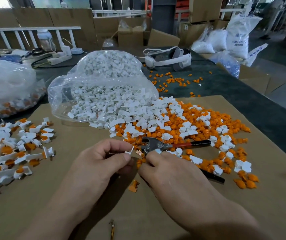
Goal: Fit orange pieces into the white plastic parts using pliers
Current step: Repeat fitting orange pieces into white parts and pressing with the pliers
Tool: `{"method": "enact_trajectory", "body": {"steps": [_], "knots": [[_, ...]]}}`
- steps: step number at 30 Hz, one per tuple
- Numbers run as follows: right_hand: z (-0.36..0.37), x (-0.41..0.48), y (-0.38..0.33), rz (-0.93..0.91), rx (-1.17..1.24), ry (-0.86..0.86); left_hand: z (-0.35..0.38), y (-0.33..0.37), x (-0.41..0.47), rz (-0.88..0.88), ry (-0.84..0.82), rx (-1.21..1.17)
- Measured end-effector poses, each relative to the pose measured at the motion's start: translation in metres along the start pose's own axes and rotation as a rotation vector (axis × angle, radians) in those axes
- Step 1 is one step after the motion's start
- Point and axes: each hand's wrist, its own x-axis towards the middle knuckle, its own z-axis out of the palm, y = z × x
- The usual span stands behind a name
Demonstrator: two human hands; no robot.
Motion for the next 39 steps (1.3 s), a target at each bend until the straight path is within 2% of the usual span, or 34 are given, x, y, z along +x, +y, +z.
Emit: {"method": "enact_trajectory", "body": {"steps": [7, 12, 18, 21, 27, 29, 31, 34, 39], "knots": [[-0.011, -0.003, 0.003, 0.067, 0.16, 0.11, -0.006, 0.0, 0.002, -0.126, -0.002, -0.177], [-0.011, -0.007, 0.005, 0.138, 0.348, 0.184, -0.015, 0.001, -0.003, -0.183, -0.096, -0.098], [-0.009, -0.006, 0.007, 0.165, 0.381, 0.182, -0.02, 0.002, -0.006, -0.187, -0.301, 0.087], [-0.009, -0.007, 0.006, 0.174, 0.408, 0.18, -0.01, 0.002, -0.007, -0.134, -0.259, 0.135], [-0.013, -0.007, 0.007, 0.237, 0.474, 0.266, -0.001, 0.001, -0.01, 0.021, -0.041, 0.169], [-0.013, -0.008, 0.008, 0.24, 0.509, 0.27, -0.001, 0.004, -0.011, 0.051, -0.013, 0.167], [-0.013, -0.009, 0.008, 0.277, 0.711, 0.243, -0.001, 0.004, -0.012, 0.048, -0.015, 0.099], [-0.015, -0.011, 0.007, 0.335, 1.181, 0.168, 0.001, 0.005, -0.014, 0.042, -0.023, -0.057], [-0.016, -0.011, 0.009, 0.301, 1.406, 0.19, 0.009, 0.014, -0.022, 0.041, -0.096, -0.487]]}}
